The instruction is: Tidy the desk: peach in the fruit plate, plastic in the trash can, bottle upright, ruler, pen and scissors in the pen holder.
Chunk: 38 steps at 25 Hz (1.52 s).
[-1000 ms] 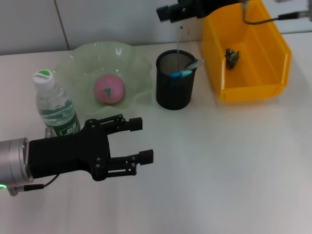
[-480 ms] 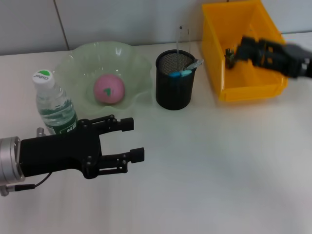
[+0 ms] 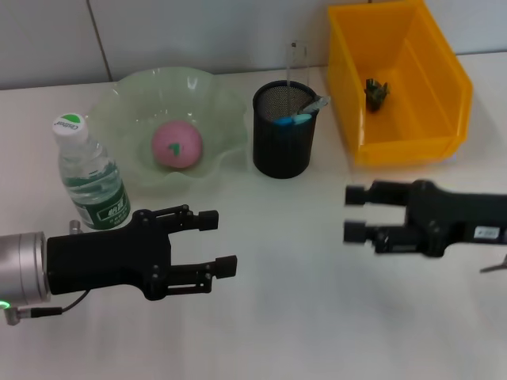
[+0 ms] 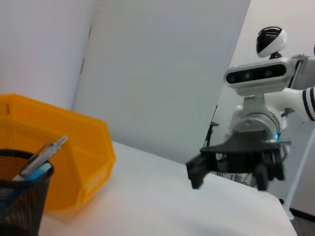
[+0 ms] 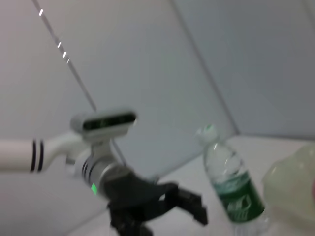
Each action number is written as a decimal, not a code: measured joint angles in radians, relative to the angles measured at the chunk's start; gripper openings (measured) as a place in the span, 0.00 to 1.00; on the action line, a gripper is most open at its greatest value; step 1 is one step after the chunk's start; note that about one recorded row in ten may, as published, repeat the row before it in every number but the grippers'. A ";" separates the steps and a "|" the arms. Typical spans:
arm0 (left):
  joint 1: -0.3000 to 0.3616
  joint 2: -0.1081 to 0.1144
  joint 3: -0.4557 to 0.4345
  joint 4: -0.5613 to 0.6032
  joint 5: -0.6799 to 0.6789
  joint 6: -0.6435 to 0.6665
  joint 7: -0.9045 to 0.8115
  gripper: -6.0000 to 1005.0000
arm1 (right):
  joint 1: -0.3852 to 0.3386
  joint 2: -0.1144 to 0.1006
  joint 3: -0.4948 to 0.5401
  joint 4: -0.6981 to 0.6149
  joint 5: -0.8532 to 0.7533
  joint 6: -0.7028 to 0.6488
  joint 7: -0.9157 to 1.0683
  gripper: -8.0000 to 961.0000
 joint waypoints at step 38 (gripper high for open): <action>0.018 0.059 -0.040 -0.002 0.106 0.088 0.005 0.79 | -0.005 0.074 0.008 0.004 -0.073 0.026 -0.262 0.80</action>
